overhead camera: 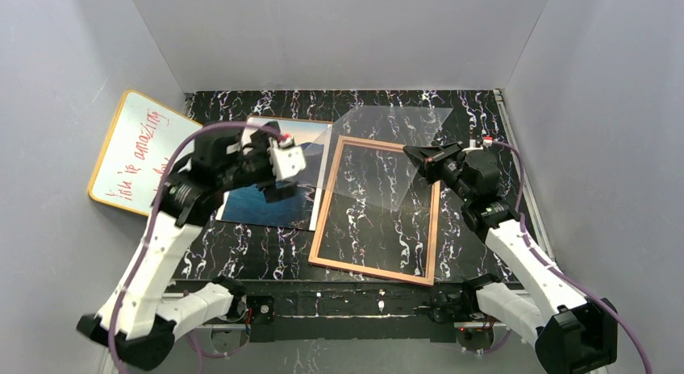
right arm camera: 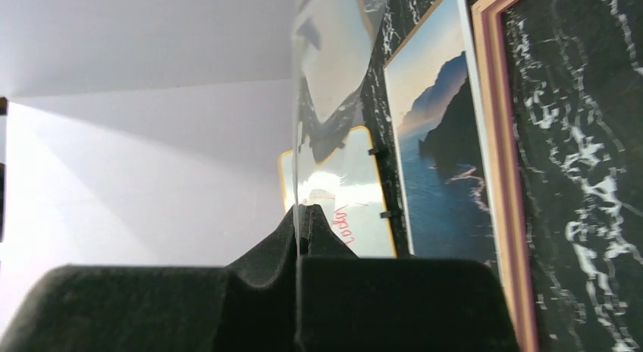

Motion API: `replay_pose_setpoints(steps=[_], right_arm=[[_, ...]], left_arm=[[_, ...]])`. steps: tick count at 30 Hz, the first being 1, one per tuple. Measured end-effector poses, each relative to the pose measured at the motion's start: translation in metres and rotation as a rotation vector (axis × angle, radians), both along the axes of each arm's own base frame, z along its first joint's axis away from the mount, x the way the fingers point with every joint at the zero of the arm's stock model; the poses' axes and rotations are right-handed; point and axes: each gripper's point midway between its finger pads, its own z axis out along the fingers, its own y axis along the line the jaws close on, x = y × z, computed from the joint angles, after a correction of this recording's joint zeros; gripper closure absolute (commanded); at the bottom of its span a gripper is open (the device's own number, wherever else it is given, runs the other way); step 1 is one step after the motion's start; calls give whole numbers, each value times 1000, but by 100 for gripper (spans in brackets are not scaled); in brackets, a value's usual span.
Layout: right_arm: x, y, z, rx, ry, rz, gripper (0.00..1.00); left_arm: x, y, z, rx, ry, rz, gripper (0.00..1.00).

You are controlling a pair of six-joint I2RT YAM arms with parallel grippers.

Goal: Put the photo into the frame
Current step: Pick up the photo frame item from the photo frame.

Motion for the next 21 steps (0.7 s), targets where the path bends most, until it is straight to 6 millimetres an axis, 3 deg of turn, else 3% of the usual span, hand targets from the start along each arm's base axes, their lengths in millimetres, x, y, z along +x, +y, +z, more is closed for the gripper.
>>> replay_pose_setpoints(steps=[3,6,13,21], right_arm=[[3,9,10,31,34,-16,99],[2,18,14,47,59,-24,99],[2,37,21,72,84,-41,99],[2,68,17,75,109,-23,99]], left_arm=[[-34,-2,8,-7,-70,-138,2],[-51,-4,1,20,-109,-239,2],[-50,-6,-29,101,-212,-344,2],[-33,-11,-17,107,-357,-340,10]])
